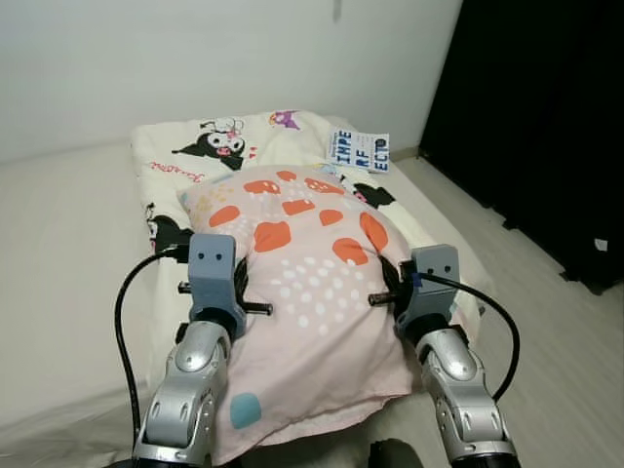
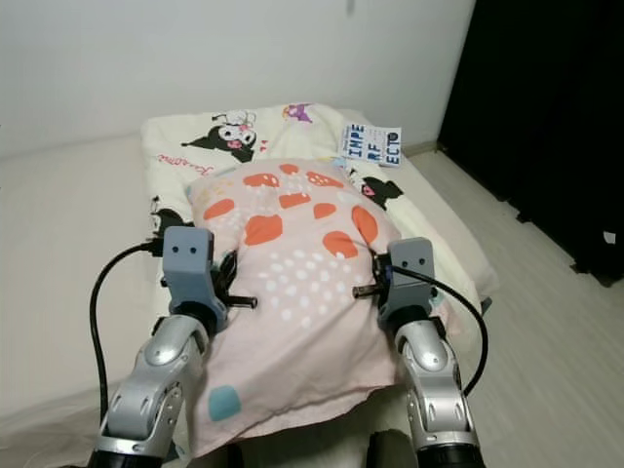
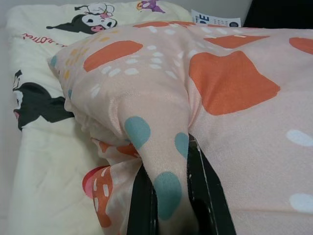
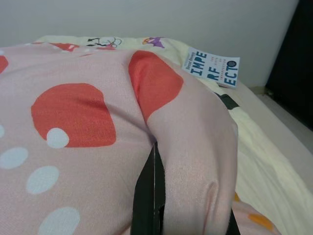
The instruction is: Clean up the room
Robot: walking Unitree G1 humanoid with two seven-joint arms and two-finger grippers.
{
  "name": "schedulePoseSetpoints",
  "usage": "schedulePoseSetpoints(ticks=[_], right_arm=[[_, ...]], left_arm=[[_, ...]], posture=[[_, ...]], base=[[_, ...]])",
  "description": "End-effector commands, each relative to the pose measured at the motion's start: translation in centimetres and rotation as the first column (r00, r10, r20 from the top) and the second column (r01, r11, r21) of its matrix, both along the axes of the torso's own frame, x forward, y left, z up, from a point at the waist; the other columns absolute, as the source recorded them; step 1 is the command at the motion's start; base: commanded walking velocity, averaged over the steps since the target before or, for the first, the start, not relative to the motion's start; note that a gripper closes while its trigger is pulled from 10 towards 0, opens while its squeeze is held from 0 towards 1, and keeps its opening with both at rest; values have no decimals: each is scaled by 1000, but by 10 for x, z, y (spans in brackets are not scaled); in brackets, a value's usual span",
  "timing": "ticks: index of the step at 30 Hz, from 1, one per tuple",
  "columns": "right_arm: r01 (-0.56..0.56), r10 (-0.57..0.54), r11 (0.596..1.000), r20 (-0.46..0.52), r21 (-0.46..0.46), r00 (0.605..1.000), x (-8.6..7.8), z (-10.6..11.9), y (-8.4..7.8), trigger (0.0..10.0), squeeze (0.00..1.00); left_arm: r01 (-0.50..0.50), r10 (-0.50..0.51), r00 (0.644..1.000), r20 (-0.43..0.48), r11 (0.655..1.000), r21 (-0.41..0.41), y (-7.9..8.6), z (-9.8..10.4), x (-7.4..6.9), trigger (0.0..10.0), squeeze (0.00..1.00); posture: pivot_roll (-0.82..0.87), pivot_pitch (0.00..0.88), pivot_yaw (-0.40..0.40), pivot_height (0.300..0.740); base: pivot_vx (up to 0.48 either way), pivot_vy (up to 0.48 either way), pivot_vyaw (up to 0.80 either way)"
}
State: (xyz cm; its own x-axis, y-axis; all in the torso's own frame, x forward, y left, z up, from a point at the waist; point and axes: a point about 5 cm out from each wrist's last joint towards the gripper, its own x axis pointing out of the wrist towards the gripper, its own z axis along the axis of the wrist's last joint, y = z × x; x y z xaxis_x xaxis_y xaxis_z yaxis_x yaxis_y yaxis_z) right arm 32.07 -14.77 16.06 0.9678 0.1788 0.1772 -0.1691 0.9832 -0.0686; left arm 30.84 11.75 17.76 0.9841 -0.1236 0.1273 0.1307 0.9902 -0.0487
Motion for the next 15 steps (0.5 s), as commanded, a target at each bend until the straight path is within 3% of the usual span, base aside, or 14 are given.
schedulePoseSetpoints(ticks=[1, 15], right_arm=[[-38, 38, 999, 28, 9, 999, -3, 6, 6, 10000, 0], [-65, 64, 998, 51, 16, 997, -4, 9, 11, 10000, 0]], left_arm=[[15, -15, 998, 64, 1000, 6, 1, 9, -5, 10000, 0], [40, -40, 996, 74, 999, 8, -2, 11, -4, 10000, 0]], posture=[[0, 161, 7, 623], [-4, 144, 12, 668]], base=[[0, 0, 0], [0, 0, 0]])
